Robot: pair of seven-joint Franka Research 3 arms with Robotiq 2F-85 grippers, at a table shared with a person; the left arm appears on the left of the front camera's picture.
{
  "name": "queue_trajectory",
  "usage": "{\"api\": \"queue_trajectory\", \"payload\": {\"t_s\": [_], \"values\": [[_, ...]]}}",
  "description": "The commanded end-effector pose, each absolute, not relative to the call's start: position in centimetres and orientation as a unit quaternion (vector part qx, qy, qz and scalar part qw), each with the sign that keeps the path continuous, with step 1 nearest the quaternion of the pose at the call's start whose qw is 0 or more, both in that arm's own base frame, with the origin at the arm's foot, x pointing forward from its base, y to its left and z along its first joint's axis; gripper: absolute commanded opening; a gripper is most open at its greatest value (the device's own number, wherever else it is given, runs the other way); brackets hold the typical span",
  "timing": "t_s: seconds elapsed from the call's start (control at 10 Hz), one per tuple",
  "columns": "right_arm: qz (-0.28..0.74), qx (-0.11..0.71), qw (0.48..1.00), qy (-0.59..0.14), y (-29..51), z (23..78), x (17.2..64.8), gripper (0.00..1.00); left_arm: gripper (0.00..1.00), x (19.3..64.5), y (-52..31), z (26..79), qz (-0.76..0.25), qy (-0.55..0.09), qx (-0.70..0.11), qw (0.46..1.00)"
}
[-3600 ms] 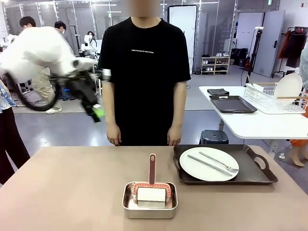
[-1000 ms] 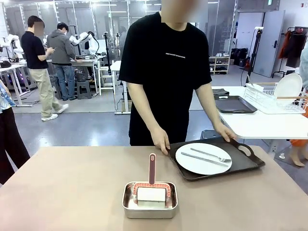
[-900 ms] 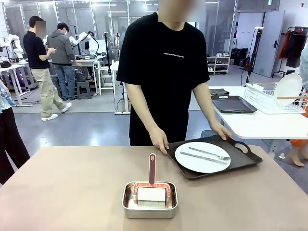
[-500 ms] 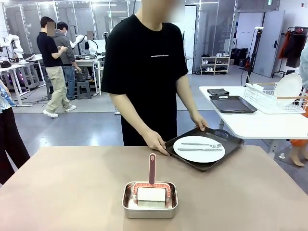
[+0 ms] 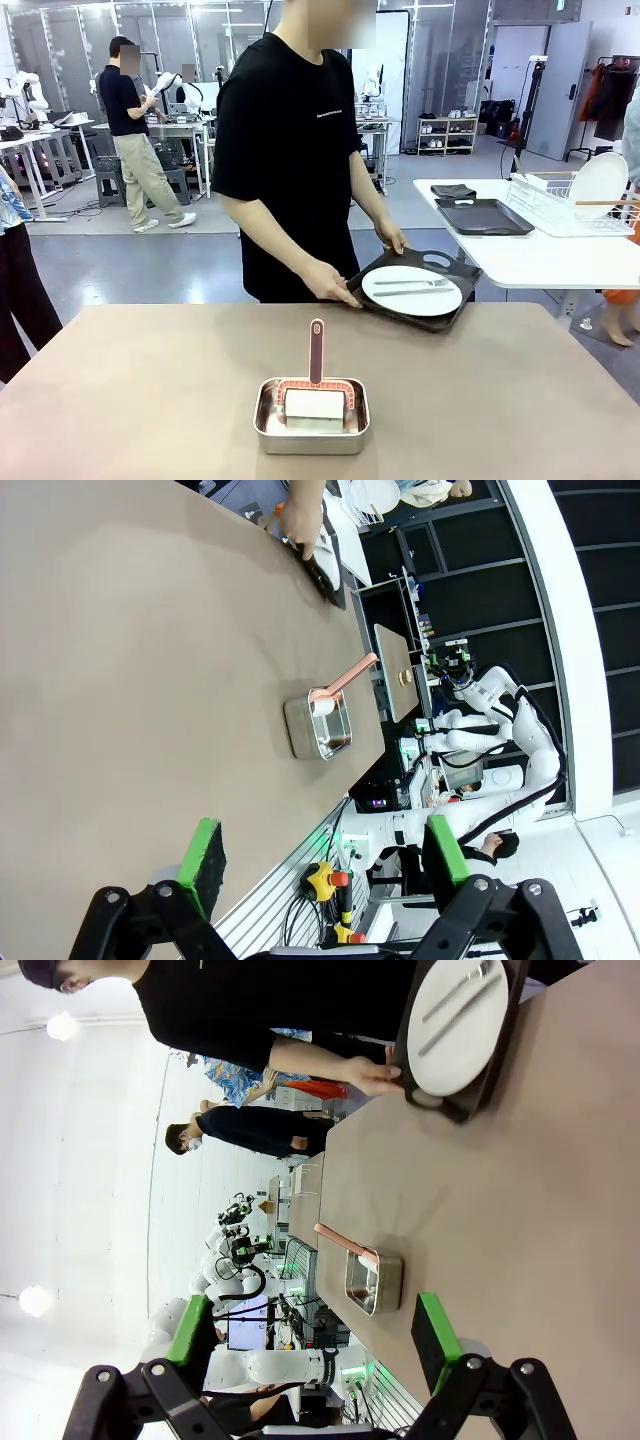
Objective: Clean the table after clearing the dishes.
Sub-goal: When the right (or left) Handle tray is removed, use the right hand (or left hand) to clean the right (or left) side of the table with the Lint Roller.
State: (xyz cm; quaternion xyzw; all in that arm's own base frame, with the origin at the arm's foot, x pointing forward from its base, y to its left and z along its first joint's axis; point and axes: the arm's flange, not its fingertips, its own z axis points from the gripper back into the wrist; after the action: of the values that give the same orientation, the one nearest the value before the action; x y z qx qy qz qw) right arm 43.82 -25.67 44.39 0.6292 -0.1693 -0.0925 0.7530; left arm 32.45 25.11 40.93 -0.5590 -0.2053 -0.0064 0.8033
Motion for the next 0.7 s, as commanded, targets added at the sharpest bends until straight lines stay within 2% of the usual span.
{"api": "queue_trajectory", "payload": {"t_s": [0.0,0.5,0.6], "values": [[-0.09,0.629,0.753,-0.171,-25.5,44.7,43.7,1.0,1.0,32.2,25.1,41.3,0.0,-0.201,-0.556,0.806],[-0.092,0.629,0.753,-0.169,-25.7,44.4,43.8,1.0,1.0,32.2,25.1,41.3,0.0,-0.201,-0.556,0.806],[-0.05,0.599,0.777,-0.187,-22.9,46.8,45.2,1.0,1.0,32.2,25.1,41.3,0.0,-0.201,-0.556,0.806]]}}
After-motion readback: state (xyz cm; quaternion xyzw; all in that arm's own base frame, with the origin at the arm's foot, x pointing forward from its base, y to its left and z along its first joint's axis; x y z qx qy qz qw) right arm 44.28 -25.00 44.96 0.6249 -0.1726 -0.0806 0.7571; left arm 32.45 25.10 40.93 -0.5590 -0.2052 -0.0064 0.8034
